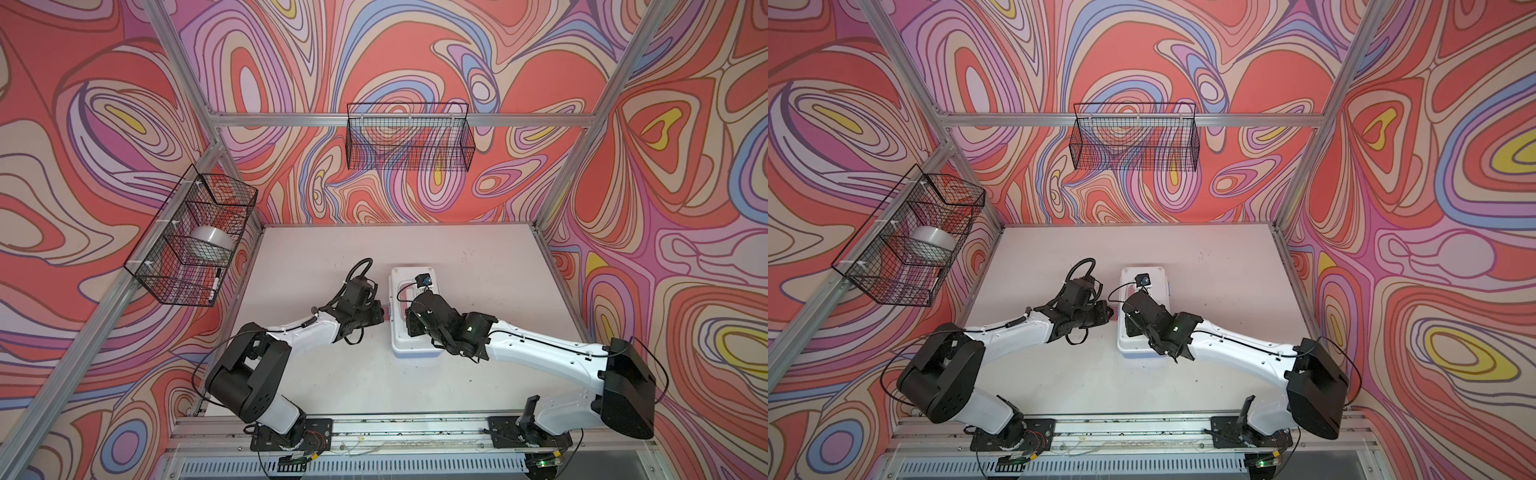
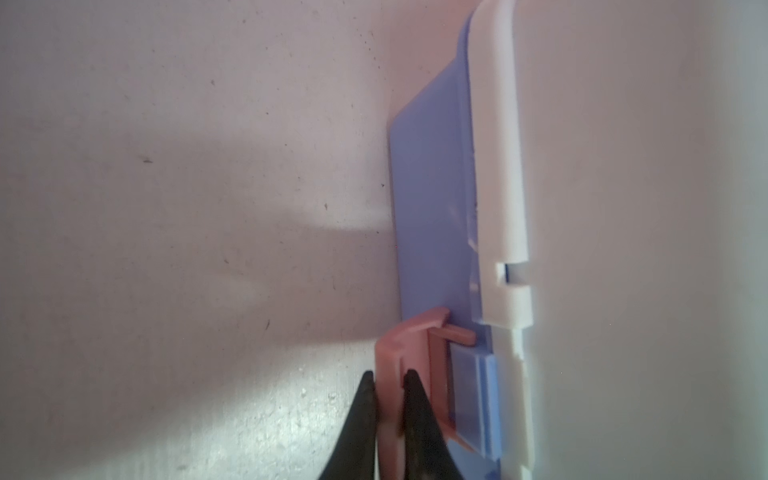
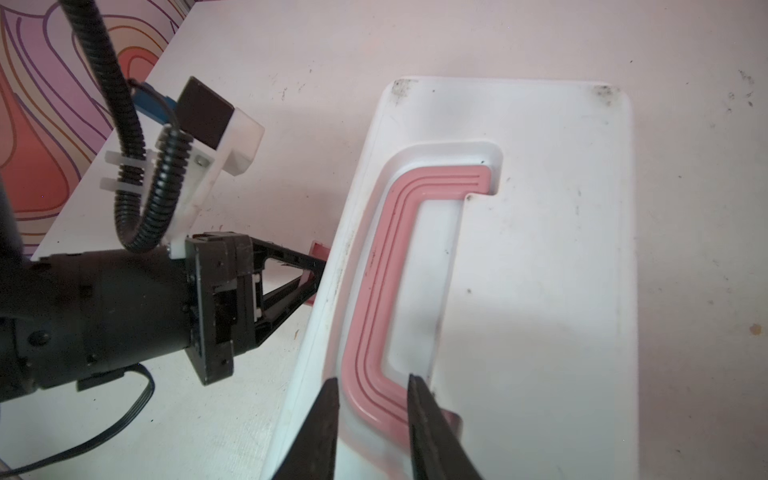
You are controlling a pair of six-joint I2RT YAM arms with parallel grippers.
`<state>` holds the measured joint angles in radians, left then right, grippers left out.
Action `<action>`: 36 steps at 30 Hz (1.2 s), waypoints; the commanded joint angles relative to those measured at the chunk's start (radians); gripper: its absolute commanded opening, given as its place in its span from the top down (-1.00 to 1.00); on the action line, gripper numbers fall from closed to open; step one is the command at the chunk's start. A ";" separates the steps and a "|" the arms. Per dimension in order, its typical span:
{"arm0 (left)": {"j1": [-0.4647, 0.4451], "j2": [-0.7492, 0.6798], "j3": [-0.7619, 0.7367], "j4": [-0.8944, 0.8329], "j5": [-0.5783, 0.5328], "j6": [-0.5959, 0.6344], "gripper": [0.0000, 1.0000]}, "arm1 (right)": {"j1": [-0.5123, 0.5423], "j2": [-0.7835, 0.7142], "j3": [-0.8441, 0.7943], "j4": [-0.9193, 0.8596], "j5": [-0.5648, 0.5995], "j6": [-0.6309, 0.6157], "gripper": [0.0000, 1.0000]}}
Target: Pack the tool kit
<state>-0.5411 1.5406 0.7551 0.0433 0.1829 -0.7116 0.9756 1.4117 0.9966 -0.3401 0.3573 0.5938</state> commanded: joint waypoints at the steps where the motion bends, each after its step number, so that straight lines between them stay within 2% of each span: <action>1: 0.003 0.000 0.036 0.002 0.002 -0.010 0.98 | -0.005 -0.022 -0.012 -0.016 0.025 0.007 0.40; 17: 0.004 -0.102 0.056 -0.078 -0.034 0.007 1.00 | -0.005 -0.021 -0.013 -0.018 0.037 0.004 0.41; 29: 0.004 -0.132 0.073 -0.083 -0.008 0.005 1.00 | -0.006 -0.007 -0.005 -0.016 0.031 0.000 0.41; 34: 0.004 -0.138 0.075 -0.077 0.011 0.002 0.53 | -0.006 -0.012 -0.004 -0.017 0.029 0.003 0.41; 36: 0.004 -0.140 0.070 -0.069 0.021 -0.003 0.44 | -0.005 -0.013 -0.004 -0.020 0.030 0.003 0.41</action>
<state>-0.5358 1.4338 0.7975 -0.0635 0.1703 -0.7101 0.9745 1.4117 0.9955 -0.3523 0.3771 0.5938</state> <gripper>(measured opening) 0.253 0.294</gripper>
